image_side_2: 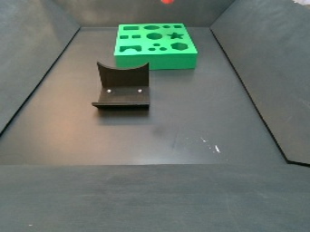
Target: Insert the oval object.
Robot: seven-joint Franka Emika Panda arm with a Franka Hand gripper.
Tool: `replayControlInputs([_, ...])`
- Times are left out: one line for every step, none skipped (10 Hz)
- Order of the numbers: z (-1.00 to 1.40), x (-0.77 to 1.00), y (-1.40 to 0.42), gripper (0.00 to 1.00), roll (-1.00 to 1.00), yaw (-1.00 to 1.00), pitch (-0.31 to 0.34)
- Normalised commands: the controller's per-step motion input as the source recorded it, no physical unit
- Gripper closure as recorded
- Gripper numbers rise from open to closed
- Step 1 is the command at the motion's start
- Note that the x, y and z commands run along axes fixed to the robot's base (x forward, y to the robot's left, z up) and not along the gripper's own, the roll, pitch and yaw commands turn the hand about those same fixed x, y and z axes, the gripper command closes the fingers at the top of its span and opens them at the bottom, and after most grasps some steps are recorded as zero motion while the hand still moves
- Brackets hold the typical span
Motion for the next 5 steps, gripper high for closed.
replayControlInputs([0.0, 0.3, -0.11, 1.0, 0.1, -0.24, 0.084])
replayControlInputs([-0.23, 0.34, -0.21, 1.0, 0.06, -0.67, 0.0])
replayControlInputs([-0.36, 0.21, -0.21, 1.0, 0.03, -0.79, -0.06])
replayControlInputs([-0.46, 0.16, -0.22, 1.0, 0.06, -0.81, -0.131])
replayControlInputs([-0.48, 0.19, -0.23, 1.0, 0.07, -0.79, -0.12])
